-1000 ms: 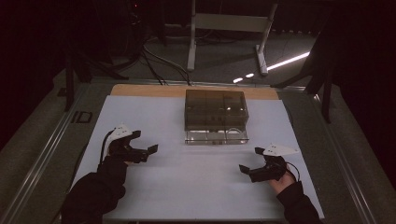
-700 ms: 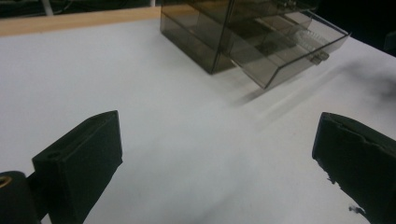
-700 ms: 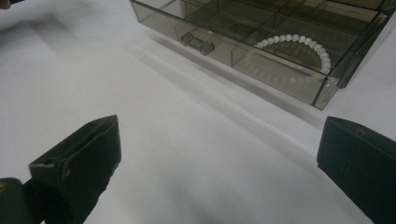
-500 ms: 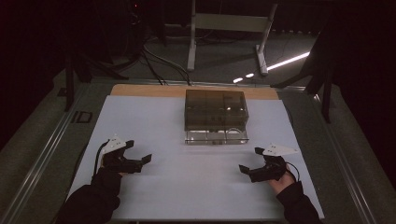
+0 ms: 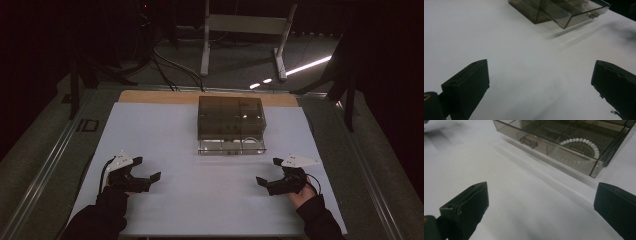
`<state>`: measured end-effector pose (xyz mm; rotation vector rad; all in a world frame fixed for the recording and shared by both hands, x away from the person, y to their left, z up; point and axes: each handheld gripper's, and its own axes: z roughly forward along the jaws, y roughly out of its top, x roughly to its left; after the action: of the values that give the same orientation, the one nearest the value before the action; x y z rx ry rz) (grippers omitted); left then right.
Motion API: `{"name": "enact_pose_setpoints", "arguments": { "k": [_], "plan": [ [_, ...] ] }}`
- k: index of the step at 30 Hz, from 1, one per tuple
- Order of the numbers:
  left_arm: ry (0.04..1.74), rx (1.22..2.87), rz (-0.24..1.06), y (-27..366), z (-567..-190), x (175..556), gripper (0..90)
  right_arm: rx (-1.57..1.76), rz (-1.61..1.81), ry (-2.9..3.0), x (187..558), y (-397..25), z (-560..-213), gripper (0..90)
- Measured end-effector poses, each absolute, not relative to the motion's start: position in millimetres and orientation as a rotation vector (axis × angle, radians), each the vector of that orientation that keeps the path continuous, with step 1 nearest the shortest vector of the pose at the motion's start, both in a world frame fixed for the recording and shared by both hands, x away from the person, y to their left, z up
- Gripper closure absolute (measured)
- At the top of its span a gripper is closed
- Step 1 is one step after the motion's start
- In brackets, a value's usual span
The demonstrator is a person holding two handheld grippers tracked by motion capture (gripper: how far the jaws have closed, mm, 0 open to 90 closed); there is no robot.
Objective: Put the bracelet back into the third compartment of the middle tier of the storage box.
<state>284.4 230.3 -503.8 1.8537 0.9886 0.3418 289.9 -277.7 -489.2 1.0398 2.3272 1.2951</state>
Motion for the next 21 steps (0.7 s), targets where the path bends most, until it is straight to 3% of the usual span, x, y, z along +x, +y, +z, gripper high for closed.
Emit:
{"name": "enact_pose_setpoints", "arguments": {
  "k": [21],
  "plan": [
    [0.987, 1.829, 0.336, 234.6, -504.9, 282.3, 3.2, 1.035, 1.282, 2.334, 289.8, -277.0, -490.2, 0.3]
  ]
}}
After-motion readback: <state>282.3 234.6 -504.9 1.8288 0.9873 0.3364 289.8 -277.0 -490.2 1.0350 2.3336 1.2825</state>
